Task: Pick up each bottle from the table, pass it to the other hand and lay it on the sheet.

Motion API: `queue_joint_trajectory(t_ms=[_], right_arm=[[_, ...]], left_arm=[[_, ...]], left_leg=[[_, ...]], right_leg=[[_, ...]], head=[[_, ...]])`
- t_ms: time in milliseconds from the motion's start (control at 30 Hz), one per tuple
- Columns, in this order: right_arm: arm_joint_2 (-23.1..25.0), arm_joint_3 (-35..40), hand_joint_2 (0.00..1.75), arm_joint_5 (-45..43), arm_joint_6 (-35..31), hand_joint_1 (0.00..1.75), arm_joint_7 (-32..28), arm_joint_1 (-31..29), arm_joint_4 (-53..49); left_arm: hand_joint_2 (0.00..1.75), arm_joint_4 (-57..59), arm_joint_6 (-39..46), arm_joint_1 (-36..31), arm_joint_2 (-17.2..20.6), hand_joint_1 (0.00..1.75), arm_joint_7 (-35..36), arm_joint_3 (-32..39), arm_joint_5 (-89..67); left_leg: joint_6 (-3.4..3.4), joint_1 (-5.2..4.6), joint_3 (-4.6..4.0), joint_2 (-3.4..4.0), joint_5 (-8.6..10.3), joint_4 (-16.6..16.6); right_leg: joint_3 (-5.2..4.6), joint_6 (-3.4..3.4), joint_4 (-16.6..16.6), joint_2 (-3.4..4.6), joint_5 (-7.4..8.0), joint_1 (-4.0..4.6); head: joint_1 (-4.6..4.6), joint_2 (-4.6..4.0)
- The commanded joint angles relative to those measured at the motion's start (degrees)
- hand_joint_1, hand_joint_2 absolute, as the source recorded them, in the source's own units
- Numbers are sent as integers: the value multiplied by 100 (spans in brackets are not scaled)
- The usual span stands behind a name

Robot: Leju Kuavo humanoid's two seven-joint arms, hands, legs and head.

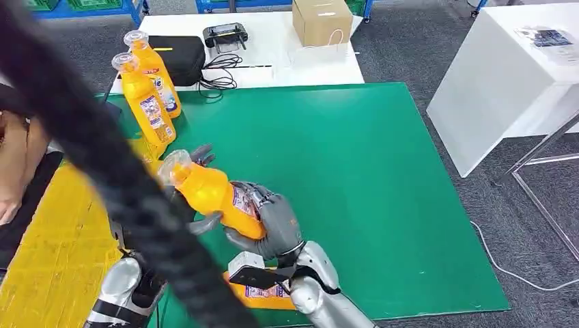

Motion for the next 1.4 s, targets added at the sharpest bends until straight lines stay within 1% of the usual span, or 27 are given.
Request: queue_joint_trajectory(t_ms=[33,67,100,133,167,200,233,267,300,433,467,500,600,733,800,833,867,900,933,1033,1067,1100,1133,1200,1233,1367,1400], right_arm=[[16,652,175,212,35,173,104,-481,998],[18,691,175,230,59,171,117,-509,1052],[15,754,175,308,42,175,141,-522,1096],[16,780,175,348,35,175,149,-530,1114],[16,780,175,348,35,173,149,-530,1114],[24,839,175,410,23,175,188,-541,1173],[25,858,175,436,22,175,207,-545,1192],[25,872,175,446,28,175,215,-548,1210],[25,872,175,446,28,175,215,-548,1210],[30,892,175,455,43,173,228,-566,1243],[31,895,175,461,33,175,234,-568,1246],[26,891,175,464,19,173,241,-566,1238],[11,871,175,436,-9,175,239,-550,1157],[-14,775,175,334,-36,175,241,-522,1023],[-28,717,175,266,-50,175,224,-492,943],[-43,677,175,218,-62,175,207,-463,871],[-60,633,175,167,-78,175,190,-426,790],[-66,607,175,136,-86,171,181,-405,748],[-75,542,175,61,-114,126,160,-354,655],[-92,500,175,10,-113,126,137,-311,576],[-92,500,175,10,-113,126,137,-311,576],[-92,500,175,10,-113,126,137,-311,576],[-92,500,175,10,-113,126,137,-311,576],[-92,500,175,10,-113,126,137,-311,576],[-92,500,175,10,-113,126,137,-311,576],[-92,500,175,10,-113,126,137,-311,576],[-92,500,175,10,-113,126,137,-311,576]], left_arm=[[175,334,-8,-238,53,0,-66,-411,-110],[175,245,47,-200,42,0,-122,-498,-230],[175,179,106,-180,38,0,-139,-560,-323],[175,159,111,-179,32,0,-139,-583,-332],[175,159,111,-179,32,0,-139,-583,-332],[175,130,125,-187,38,0,-135,-628,-341],[175,125,133,-187,36,0,-138,-635,-336],[175,116,141,-181,29,0,-142,-634,-329],[175,116,141,-181,29,0,-142,-634,-329],[175,66,146,-163,25,0,-168,-636,-315],[175,46,164,-155,21,75,-188,-635,-320],[175,7,216,-134,3,175,-220,-635,-357],[175,6,277,-139,-8,175,-243,-663,-396],[175,81,323,-144,-28,175,-258,-652,-396],[175,83,356,-135,-30,175,-280,-630,-401],[175,70,384,-128,-29,175,-296,-615,-412],[175,46,433,-124,-29,175,-314,-590,-432],[175,34,451,-125,-23,175,-321,-579,-440],[175,-5,525,-124,-21,175,-348,-536,-471],[175,-59,564,-131,13,175,-363,-492,-489],[175,-59,564,-131,13,175,-363,-492,-489],[175,-59,564,-131,13,175,-363,-492,-489],[175,-59,564,-131,13,175,-363,-492,-489],[175,-59,564,-131,13,175,-363,-492,-489],[175,-59,564,-131,13,175,-363,-492,-489],[175,-59,564,-131,13,175,-363,-492,-489],[175,-59,564,-131,13,175,-363,-492,-489]], left_leg=[[-1,7,25,2,-9,-2],[-1,4,16,-1,-6,-2],[-1,6,20,1,-9,-2],[0,3,12,2,-5,-2],[0,7,20,6,-9,-1],[-1,10,30,5,-15,1],[-1,5,16,-4,-7,-1],[-1,10,24,-3,-11,1],[-1,4,14,-1,-5,-2],[-2,12,27,-2,-13,3],[-1,7,18,-4,-9,1],[-1,5,13,-3,-6,0],[-1,13,26,-1,-15,4],[0,4,10,-8,-5,0],[-1,11,25,-6,-14,5],[0,5,13,-8,-7,2],[-1,7,17,-9,-9,3],[0,3,7,-7,-3,0],[0,7,16,-9,-9,4],[0,3,6,-8,-4,2],[-1,14,28,-6,-19,10],[0,4,9,-6,-5,1],[-1,9,21,-5,-12,4],[0,4,8,-6,-3,1],[-1,7,16,-9,-8,3],[0,4,8,-5,-3,1],[-1,7,16,-7,-8,3]], right_leg=[[30,-5,-9,-3,-6,9],[20,-3,-7,-3,-4,5],[25,-4,-9,-2,-5,8],[15,-2,-6,0,-3,4],[24,-3,-9,1,-4,8],[37,-5,-12,-2,-9,12],[22,-3,-7,-7,-5,6],[33,-5,-10,-7,-7,12],[19,-3,-7,-4,-4,5],[36,-7,-9,-8,-9,13],[24,-5,-7,-8,-7,8],[17,-4,-6,-5,-4,6],[35,-6,-10,-8,-10,14],[16,-3,-5,-11,-6,5],[34,-5,-8,-13,-12,12],[19,-3,-5,-12,-7,6],[25,-4,-6,-14,-8,8],[11,-2,-4,-10,-4,3],[24,-4,-6,-14,-9,8],[10,-2,-3,-11,-5,3],[40,-7,-7,-14,-15,16],[14,-3,-4,-10,-5,4],[29,-5,-7,-11,-10,10],[12,-3,-4,-11,-4,4],[24,-4,-6,-15,-8,8],[12,-3,-4,-9,-3,4],[23,-4,-6,-13,-7,8]], head=[[0,0],[0,0],[0,0],[0,0],[0,0],[0,0],[2,0],[0,0],[0,0],[0,0],[0,0],[0,0],[0,0],[0,0],[0,0],[0,0],[0,0],[0,0],[0,0],[0,0],[2,0],[0,0],[0,0],[0,0],[0,0],[2,0],[0,0]])
